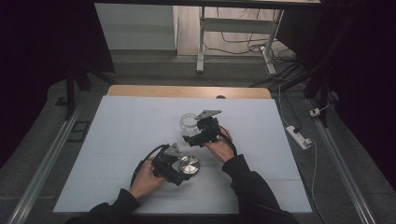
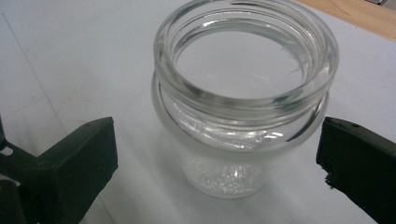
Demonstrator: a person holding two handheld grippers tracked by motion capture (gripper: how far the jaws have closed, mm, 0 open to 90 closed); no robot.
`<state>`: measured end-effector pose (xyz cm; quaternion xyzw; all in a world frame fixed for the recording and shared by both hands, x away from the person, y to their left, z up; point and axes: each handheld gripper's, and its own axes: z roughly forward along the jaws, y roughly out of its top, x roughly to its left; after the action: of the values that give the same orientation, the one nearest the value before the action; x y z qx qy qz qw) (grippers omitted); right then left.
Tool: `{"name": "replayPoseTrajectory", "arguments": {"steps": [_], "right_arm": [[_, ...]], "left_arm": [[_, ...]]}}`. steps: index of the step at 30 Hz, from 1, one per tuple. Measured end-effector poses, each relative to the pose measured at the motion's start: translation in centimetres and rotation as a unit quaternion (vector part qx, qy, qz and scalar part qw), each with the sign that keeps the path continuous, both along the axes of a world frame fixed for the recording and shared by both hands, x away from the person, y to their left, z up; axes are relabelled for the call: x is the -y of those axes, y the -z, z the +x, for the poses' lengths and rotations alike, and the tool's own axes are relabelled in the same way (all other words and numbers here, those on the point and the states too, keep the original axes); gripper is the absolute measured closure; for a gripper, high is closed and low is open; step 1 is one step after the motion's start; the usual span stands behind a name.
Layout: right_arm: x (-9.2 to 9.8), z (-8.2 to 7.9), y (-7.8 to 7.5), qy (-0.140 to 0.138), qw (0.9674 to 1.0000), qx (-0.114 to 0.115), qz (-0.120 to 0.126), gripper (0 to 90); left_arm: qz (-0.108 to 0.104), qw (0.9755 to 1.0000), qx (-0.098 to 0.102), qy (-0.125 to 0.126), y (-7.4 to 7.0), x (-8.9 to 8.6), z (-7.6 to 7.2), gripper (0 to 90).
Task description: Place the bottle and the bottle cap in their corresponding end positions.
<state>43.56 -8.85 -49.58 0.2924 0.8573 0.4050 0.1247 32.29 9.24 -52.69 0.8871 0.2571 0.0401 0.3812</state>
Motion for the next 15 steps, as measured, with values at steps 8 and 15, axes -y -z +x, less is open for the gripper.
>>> {"name": "replayPoseTrajectory", "arguments": {"steps": [8,15], "right_arm": [[0.6,-1.4,-0.4,0.002,0.9999,0.01,0.003,0.0],[1.2,-2.7,-0.6,-0.006,0.9998,0.01,0.015,0.0]], "left_arm": [[-0.021,0.9997,-0.013,0.002,-0.7,-1.5,-0.5,0.0],[-0.036,0.9992,-0.017,-0.002,-1.4,-2.8,-0.9,0.0]]}}
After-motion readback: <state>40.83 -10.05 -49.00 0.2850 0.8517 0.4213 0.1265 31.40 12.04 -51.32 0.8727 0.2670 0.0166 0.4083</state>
